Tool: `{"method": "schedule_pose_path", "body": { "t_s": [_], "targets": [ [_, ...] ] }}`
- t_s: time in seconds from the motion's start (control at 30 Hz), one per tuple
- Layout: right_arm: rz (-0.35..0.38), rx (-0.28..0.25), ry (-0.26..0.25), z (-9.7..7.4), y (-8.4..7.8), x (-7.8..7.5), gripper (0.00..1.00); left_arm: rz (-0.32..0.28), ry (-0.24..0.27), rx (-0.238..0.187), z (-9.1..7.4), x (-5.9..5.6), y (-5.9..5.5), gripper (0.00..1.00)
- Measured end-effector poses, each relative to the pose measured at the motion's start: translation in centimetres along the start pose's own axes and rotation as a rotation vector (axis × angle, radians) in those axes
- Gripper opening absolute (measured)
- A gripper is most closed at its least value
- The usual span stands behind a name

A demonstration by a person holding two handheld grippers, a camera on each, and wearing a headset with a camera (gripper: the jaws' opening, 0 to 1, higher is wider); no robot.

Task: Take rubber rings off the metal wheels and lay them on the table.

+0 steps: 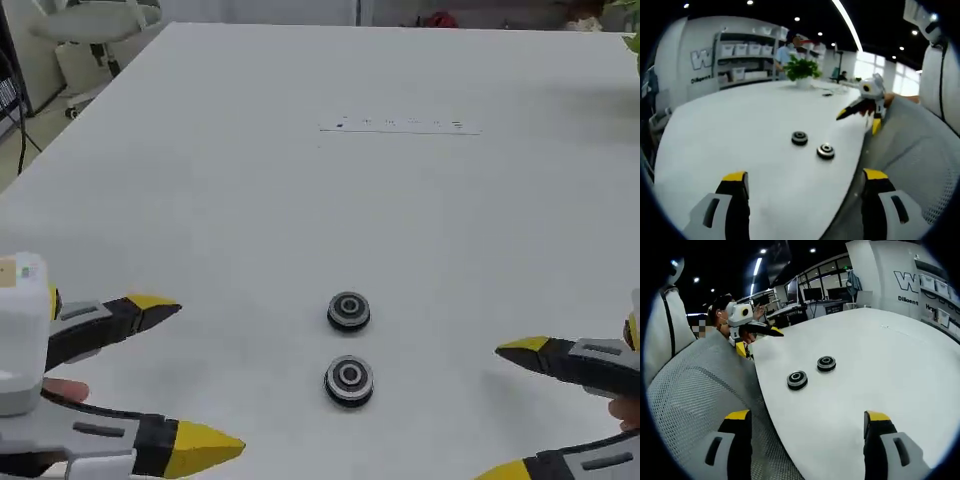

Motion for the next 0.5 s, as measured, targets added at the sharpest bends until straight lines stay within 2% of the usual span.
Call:
{"method": "schedule_pose_path", "body": {
  "t_s": [0.5],
  "targets": [
    [0.002, 0.000, 0.003, 0.08, -0.18, -0.02, 0.87, -0.005, 0.010, 0.001, 0.00, -0.08, -0.14, 0.92]
  ]
}}
Point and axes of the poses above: the centre of the closed fingertips' face, and the gripper's own axes: z roughly forward along the fingers, x roughly to its left, y roughly out of its top, the point moved 9 cm from there along -z, roughly backward along the fingers, and after that the axes turned 3 degrees about x, right-handed, at the moved point
